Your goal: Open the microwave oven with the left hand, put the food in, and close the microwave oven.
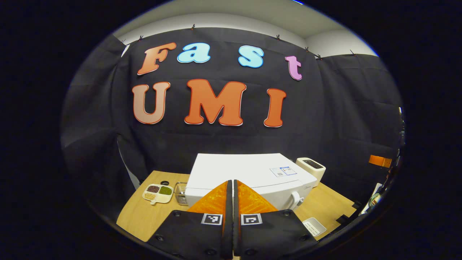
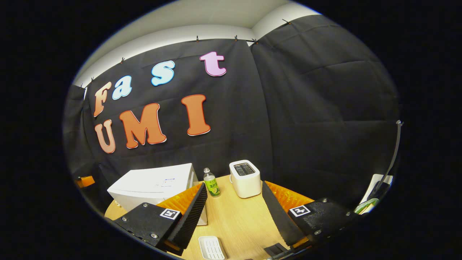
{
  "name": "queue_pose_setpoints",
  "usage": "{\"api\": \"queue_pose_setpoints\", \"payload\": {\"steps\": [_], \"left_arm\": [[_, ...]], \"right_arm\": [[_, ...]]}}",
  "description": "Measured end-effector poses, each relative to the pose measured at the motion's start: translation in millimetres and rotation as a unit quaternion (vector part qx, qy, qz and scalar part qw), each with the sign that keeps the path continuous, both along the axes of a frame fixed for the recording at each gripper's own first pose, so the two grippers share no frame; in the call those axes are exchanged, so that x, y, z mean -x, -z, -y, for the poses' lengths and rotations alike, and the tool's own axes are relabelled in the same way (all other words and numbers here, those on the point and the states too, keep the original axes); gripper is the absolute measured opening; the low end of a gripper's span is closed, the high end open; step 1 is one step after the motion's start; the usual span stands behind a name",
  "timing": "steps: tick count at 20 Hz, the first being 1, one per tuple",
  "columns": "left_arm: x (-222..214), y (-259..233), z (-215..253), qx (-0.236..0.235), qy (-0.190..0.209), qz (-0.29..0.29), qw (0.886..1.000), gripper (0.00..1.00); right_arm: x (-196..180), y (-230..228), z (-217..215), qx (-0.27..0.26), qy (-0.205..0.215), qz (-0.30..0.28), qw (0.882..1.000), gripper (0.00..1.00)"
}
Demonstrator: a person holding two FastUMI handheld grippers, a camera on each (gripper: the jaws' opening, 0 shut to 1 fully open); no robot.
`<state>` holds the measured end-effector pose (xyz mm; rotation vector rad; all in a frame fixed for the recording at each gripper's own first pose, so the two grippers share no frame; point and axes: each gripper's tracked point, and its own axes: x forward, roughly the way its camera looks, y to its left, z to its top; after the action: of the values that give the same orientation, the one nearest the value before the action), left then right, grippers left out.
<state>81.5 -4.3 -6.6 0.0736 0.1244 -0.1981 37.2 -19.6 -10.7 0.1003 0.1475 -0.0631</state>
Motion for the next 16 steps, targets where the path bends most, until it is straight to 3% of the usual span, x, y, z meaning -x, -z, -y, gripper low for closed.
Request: {"api": "queue_pose_setpoints", "payload": {"steps": [1,2,4,5,6,7,9,11,13,16], "left_arm": [[6,-11,-9,0.006,-0.013,0.002,1.000,0.12],[13,-21,-19,0.015,-0.026,0.004,1.000,0.31],[28,-35,-34,0.024,-0.041,0.003,0.999,0.33],[35,-42,-43,0.023,-0.050,0.004,0.998,0.39],[44,-49,-52,0.019,-0.057,0.009,0.998,0.34],[50,-57,-57,0.013,-0.063,0.017,0.998,0.41],[61,-66,-63,0.006,-0.066,0.025,0.998,0.87],[71,-74,-70,0.013,-0.078,0.034,0.996,0.87],[77,-78,-76,0.016,-0.087,0.037,0.995,1.00],[85,-83,-90,-0.001,-0.107,0.041,0.993,1.00]], "right_arm": [[0,-5,-3,0.002,-0.007,0.003,1.000,0.95],[2,-11,-6,0.003,-0.012,0.006,1.000,0.95],[3,-18,-13,0.006,-0.023,0.008,1.000,0.94],[4,-20,-16,0.011,-0.027,0.008,1.000,0.94],[5,-23,-20,0.017,-0.033,0.008,0.999,0.94],[7,-27,-23,0.022,-0.038,0.009,0.999,0.94],[10,-30,-28,0.026,-0.047,0.008,0.999,0.94],[12,-33,-33,0.026,-0.052,0.007,0.998,0.95],[13,-35,-37,0.028,-0.059,0.009,0.998,0.94],[15,-39,-41,0.042,-0.067,0.010,0.997,0.94]]}}
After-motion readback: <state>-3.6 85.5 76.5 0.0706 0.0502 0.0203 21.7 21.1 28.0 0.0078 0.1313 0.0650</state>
